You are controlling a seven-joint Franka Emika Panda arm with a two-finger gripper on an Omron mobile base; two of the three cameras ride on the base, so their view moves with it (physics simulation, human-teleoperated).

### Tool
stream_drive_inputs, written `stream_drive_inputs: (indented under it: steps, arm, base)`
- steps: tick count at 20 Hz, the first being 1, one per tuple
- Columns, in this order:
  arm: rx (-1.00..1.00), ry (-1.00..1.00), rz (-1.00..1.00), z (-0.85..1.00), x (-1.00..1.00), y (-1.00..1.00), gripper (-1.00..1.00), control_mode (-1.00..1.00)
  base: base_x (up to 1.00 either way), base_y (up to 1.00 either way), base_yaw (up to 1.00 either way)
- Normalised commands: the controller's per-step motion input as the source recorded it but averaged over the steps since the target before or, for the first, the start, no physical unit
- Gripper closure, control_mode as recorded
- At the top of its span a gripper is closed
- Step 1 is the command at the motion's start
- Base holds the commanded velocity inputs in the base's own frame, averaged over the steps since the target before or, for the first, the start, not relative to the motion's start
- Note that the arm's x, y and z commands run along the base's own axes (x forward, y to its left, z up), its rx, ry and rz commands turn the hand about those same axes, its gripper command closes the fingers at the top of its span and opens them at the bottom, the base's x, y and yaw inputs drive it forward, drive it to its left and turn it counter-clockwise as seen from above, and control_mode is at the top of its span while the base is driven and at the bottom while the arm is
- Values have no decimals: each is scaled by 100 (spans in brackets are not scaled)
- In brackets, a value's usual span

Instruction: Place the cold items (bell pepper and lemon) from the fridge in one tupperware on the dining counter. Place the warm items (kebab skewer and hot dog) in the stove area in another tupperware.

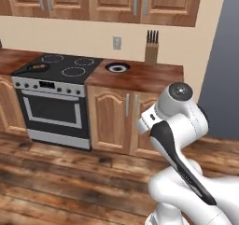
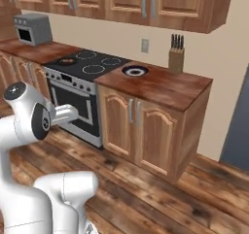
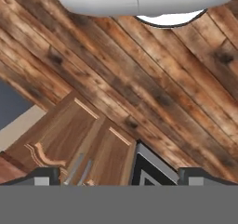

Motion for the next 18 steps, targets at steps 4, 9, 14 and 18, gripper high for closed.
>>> stream_drive_inputs:
  steps: [4, 9, 14, 18]
  arm:
    - [0, 0, 0, 0, 0, 0, -100, 100]
    - [0, 0, 0, 0, 0, 0, -100, 100]
    - [0, 0, 0, 0, 0, 0, -100, 100]
    - [0, 0, 0, 0, 0, 0, -100, 100]
  base:
    - [100, 97, -5]
    - [100, 100, -28]
    - [94, 100, -33]
    - [84, 100, -33]
